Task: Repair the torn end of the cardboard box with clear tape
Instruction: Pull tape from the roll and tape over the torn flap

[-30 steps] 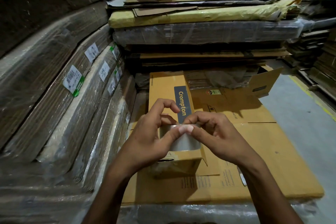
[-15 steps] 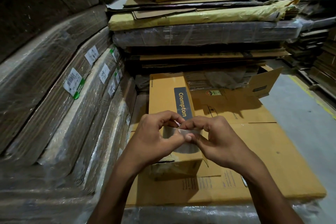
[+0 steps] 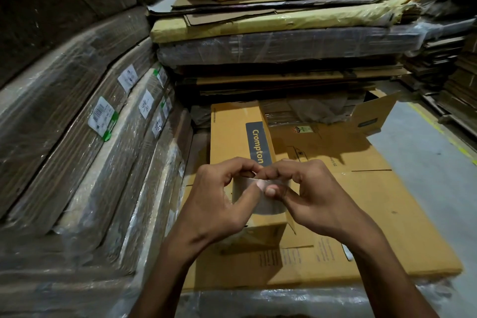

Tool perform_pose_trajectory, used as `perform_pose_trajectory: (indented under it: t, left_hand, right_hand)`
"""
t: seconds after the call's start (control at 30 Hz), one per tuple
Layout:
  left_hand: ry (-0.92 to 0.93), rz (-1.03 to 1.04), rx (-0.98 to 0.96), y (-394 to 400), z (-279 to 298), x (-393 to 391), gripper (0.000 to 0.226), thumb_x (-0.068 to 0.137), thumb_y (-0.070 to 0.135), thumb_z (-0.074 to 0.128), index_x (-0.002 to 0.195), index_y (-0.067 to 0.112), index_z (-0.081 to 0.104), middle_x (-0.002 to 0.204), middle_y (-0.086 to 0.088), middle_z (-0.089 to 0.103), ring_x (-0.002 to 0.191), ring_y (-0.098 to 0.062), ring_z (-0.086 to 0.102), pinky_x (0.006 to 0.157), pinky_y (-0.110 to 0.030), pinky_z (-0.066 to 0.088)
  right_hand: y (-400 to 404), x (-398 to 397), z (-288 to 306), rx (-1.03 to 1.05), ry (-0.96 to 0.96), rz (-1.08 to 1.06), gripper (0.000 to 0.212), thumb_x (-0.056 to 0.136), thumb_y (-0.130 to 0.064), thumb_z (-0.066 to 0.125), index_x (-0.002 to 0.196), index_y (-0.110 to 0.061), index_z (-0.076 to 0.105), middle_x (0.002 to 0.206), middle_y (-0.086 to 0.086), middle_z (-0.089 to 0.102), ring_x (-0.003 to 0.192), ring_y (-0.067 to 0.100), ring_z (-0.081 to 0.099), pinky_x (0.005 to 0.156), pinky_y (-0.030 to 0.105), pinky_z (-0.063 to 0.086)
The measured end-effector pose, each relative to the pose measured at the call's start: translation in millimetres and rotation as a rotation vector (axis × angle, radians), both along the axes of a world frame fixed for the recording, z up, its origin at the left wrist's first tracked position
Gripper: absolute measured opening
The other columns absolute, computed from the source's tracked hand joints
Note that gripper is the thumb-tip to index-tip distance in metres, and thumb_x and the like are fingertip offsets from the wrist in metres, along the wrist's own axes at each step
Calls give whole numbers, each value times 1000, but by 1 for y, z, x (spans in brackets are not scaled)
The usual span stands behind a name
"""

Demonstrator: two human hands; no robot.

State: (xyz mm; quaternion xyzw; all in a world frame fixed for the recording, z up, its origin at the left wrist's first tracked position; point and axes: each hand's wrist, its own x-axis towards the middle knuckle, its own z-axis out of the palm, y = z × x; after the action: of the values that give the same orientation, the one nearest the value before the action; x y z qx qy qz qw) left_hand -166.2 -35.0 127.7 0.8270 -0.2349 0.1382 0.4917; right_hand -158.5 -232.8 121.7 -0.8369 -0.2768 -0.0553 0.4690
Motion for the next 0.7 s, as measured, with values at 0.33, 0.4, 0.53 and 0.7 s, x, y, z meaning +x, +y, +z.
perform_pose_trajectory:
  t: [0.33, 0.4, 0.53, 0.7]
  left_hand:
    - [-34, 42, -23, -12, -2, -2, 27, 81, 32, 60, 98, 16, 74, 88, 13, 71, 83, -5, 68, 68, -19, 53]
    - [-46, 56, -18, -12, -5, 0, 23, 83, 21, 58, 98, 16, 74, 89, 12, 71, 83, -4, 68, 65, -20, 54]
    - [-55, 106, -26, -10, -15, 6, 38, 79, -4, 47, 99, 13, 74, 91, 9, 73, 82, -7, 69, 62, -33, 56]
    - [-38, -14, -22, -3, -14, 7, 33, 93, 1, 55, 119, 18, 67, 112, 8, 70, 105, -12, 68, 75, -25, 58]
  right_hand:
    - [0, 1, -4, -58, -81, -44, 23, 90, -11, 71, 111, -18, 75, 101, -3, 72, 94, 5, 65, 70, 15, 53]
    - [0, 1, -5, -52, -62, -48, 19, 91, -13, 71, 109, -18, 75, 100, -3, 72, 93, 3, 63, 68, 12, 50]
    - [2, 2, -7, -50, -7, -52, 19, 91, -11, 73, 107, -20, 76, 101, -5, 72, 95, 4, 63, 68, 19, 53]
    - [-8, 11, -12, 109, 168, -44, 7, 89, -29, 66, 92, -34, 72, 90, -15, 70, 88, 6, 64, 68, 18, 48]
